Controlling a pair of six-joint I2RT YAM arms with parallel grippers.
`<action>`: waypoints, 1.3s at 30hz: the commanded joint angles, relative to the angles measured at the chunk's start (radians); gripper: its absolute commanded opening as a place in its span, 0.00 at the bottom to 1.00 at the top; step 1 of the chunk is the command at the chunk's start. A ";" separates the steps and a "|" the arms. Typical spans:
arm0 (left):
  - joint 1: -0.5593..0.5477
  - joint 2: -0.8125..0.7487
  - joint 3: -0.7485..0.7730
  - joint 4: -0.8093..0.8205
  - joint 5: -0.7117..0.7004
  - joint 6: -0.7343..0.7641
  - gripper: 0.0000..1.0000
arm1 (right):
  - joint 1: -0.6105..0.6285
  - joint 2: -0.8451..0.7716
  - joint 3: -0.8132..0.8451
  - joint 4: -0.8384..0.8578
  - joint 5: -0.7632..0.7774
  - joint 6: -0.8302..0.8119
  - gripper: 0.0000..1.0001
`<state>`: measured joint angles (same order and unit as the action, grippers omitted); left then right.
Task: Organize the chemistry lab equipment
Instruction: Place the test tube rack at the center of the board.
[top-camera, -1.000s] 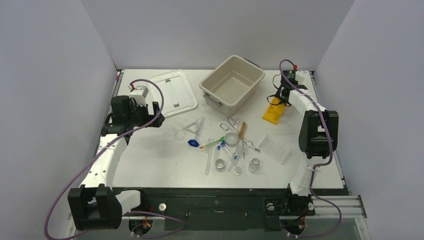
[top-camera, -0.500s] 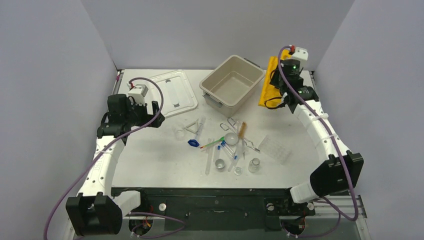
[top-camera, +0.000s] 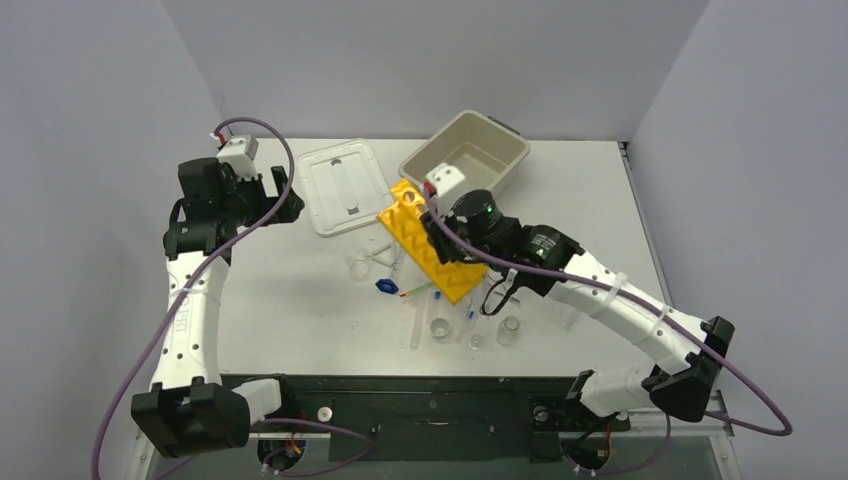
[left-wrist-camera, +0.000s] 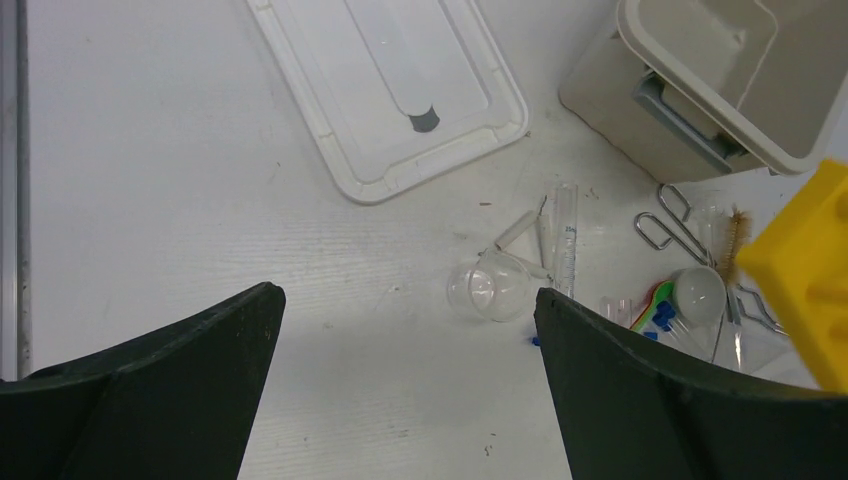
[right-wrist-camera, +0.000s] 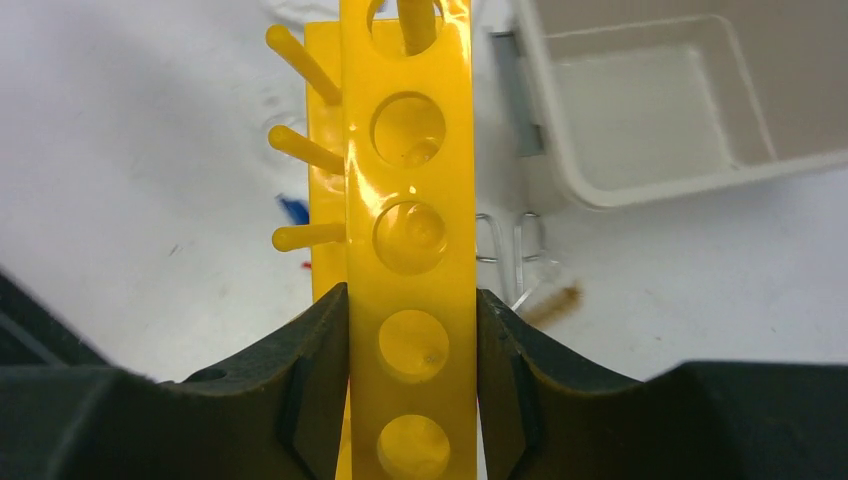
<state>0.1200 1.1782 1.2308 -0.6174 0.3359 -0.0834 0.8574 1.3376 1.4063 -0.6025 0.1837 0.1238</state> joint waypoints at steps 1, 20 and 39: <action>0.033 0.000 0.051 -0.052 0.008 -0.025 0.97 | 0.165 0.019 0.036 -0.028 -0.080 -0.109 0.00; 0.053 -0.065 0.063 -0.035 -0.060 -0.010 0.96 | 0.400 0.523 0.264 0.085 -0.296 -0.348 0.00; 0.052 -0.071 0.021 -0.022 -0.042 0.061 0.97 | 0.318 0.752 0.318 0.275 -0.290 -0.386 0.19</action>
<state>0.1658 1.1332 1.2610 -0.6762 0.2844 -0.0612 1.2110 2.0808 1.6814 -0.3870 -0.1234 -0.2581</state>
